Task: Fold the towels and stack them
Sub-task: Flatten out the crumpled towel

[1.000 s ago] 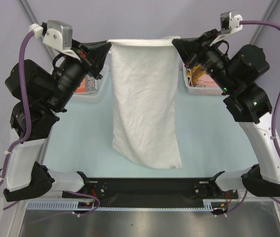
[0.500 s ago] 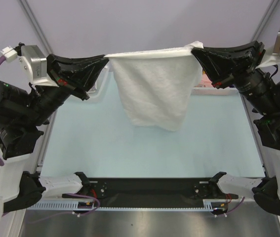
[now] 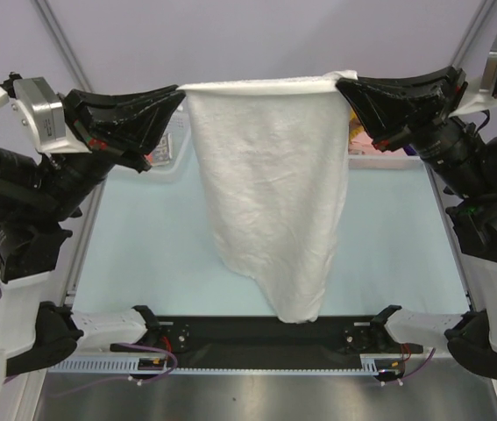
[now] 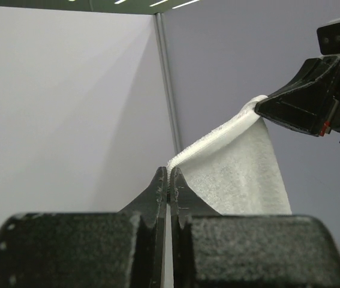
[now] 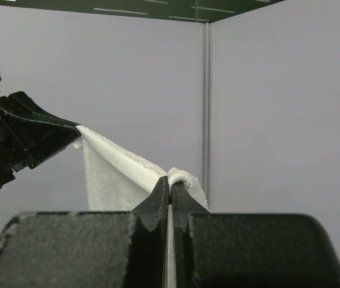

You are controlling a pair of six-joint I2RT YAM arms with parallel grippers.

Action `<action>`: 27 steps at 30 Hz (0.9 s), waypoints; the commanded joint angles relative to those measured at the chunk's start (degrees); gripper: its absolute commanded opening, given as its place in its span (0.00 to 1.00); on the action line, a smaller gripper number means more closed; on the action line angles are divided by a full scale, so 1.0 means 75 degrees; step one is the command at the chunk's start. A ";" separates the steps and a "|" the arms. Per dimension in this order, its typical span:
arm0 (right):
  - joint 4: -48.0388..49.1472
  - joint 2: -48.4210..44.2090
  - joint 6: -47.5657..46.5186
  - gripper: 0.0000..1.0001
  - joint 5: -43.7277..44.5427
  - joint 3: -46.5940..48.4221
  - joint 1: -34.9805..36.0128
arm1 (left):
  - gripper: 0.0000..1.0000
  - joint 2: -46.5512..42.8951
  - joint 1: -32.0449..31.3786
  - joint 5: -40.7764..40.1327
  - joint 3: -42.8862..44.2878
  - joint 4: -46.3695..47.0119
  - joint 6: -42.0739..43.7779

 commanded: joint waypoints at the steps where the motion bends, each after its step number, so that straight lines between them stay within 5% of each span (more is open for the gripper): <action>1: 0.0572 0.0252 -0.0633 0.00 0.1491 0.0472 -0.0251 | 0.00 -0.0130 0.0213 -0.1534 0.0709 0.1216 0.0650; 4: 0.0548 0.0860 -0.0704 0.00 0.1749 0.0017 -0.0391 | 0.00 0.0326 0.0236 -0.2097 0.0452 0.1239 0.0837; 9: 0.1332 0.1798 0.0198 0.00 0.1013 -0.1365 -0.1398 | 0.00 0.0984 0.1874 -0.1397 -0.1034 0.1613 -0.0598; 13: 0.1718 0.3365 0.0432 0.00 0.0813 -0.1835 -0.1762 | 0.00 0.1672 0.3080 -0.0916 -0.3503 0.3215 -0.1469; 17: 0.2138 0.4680 0.0748 0.00 0.0648 -0.1638 -0.1962 | 0.00 0.2716 0.3761 -0.0750 -0.4329 0.4189 -0.2161; 27: 0.1580 0.8628 0.0925 0.00 0.0847 0.1244 -0.2056 | 0.00 0.6476 0.4537 -0.0726 -0.2785 0.4744 -0.2397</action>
